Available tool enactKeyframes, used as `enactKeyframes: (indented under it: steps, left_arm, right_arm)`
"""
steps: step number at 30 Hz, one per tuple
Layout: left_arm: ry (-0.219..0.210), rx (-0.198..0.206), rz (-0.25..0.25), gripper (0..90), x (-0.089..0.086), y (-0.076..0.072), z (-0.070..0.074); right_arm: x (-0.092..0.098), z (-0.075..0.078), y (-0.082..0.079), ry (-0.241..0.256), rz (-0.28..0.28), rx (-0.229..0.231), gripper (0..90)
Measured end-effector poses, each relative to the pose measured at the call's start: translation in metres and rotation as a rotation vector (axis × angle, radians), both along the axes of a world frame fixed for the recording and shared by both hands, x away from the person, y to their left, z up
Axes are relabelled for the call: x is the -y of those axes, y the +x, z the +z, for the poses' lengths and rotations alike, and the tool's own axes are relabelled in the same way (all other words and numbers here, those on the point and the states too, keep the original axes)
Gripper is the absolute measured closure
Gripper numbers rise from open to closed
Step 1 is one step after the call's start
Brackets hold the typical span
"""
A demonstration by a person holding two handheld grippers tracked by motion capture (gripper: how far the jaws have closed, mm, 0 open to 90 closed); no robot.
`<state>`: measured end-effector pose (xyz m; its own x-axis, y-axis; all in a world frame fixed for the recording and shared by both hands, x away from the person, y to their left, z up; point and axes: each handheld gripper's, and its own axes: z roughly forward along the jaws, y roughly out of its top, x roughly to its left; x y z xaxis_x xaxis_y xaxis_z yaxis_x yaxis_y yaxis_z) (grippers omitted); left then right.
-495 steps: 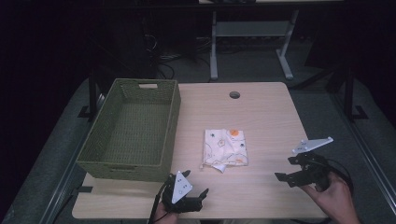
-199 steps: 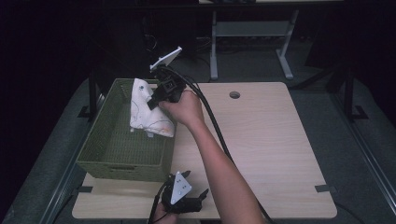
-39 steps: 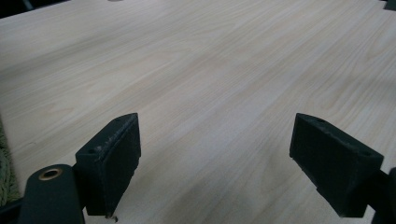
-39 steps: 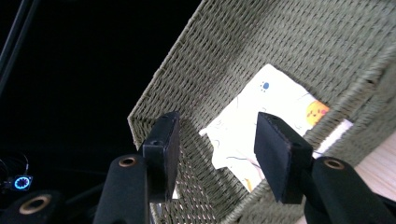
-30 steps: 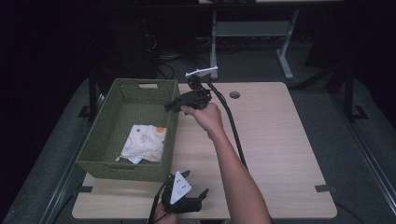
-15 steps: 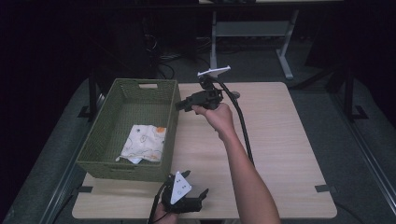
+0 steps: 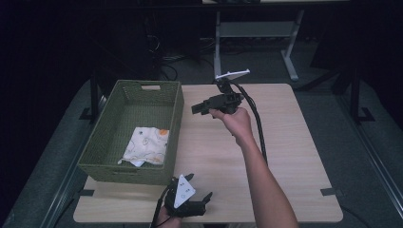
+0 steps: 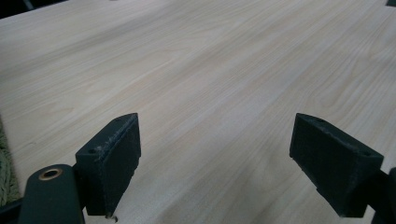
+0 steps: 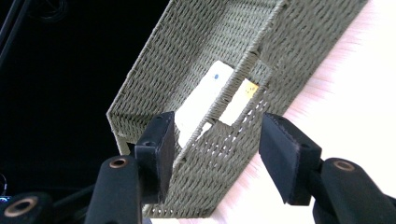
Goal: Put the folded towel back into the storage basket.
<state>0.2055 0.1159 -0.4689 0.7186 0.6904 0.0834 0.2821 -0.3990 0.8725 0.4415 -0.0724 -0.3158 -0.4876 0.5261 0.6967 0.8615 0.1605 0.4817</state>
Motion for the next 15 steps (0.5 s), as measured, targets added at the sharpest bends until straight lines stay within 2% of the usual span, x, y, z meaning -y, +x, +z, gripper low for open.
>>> enactKeyframes:
  steps: [7,15]
  left_arm:
    - [-0.006,0.000,0.003,16.7,0.000,0.000,0.000]
    - [-0.001,0.006,0.002,16.7,0.001,0.000,0.000]
  right_arm:
    - [0.015,-0.002,-0.006,-0.008,-0.008,0.000,44.4]
    - [0.035,-0.013,-0.013,-0.011,-0.030,-0.014,43.7]
